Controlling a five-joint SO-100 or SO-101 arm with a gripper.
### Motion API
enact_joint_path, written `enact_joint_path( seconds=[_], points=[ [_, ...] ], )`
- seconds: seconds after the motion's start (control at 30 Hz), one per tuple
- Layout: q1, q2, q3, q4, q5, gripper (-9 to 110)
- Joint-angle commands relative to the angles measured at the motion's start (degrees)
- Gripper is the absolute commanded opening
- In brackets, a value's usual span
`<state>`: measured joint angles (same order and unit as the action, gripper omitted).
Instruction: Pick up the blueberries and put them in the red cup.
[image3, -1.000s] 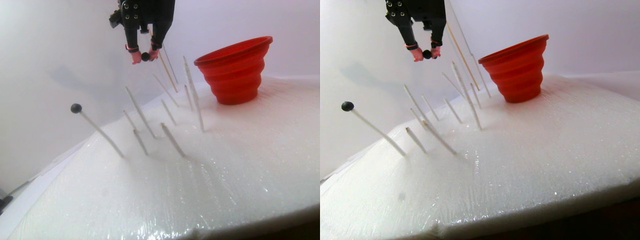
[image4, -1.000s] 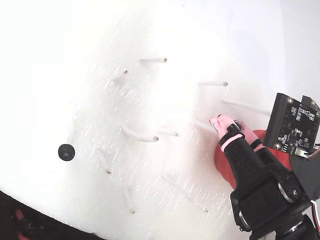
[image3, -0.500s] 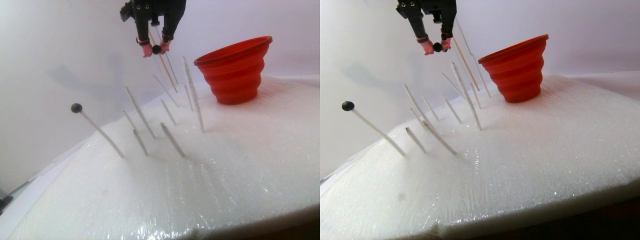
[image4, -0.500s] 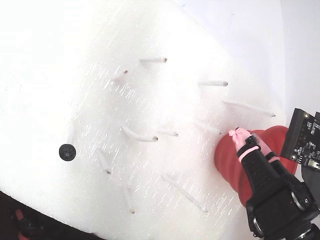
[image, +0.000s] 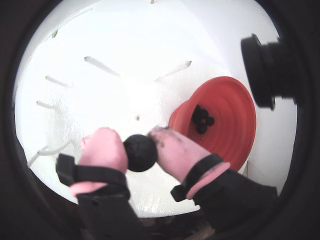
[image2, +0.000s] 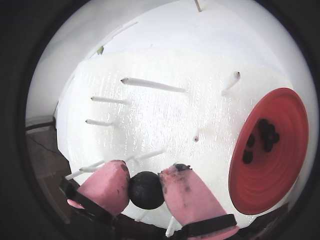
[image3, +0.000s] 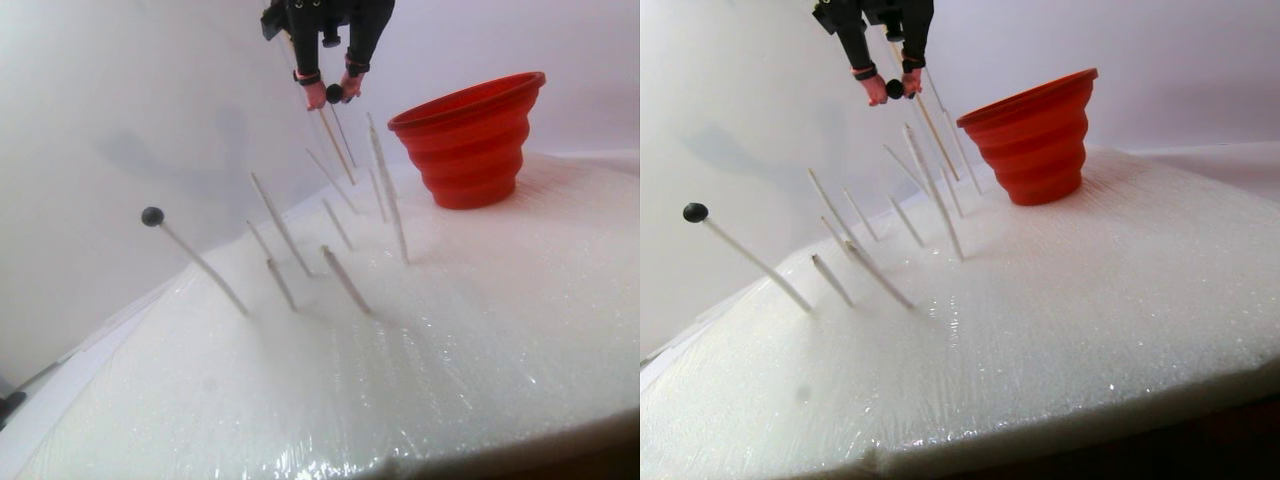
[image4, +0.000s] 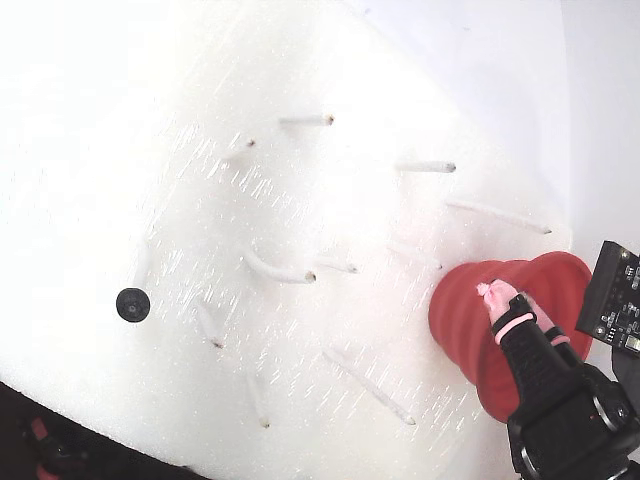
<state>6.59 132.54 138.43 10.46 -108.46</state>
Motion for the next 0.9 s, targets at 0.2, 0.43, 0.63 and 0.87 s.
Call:
enact_joint_path(
  seconds=[0.2, 0.43, 0.63, 0.87],
  points=[
    [2.6, 6.7, -1.3, 1.6, 0.4, 10],
    [4.6, 7.8, -1.4, 2.3, 0.6, 10],
    [6.5, 7.8, -1.5, 2.6, 0.3, 10],
    [9.0, 7.0, -2.0, 2.6, 0.4, 10]
  ],
)
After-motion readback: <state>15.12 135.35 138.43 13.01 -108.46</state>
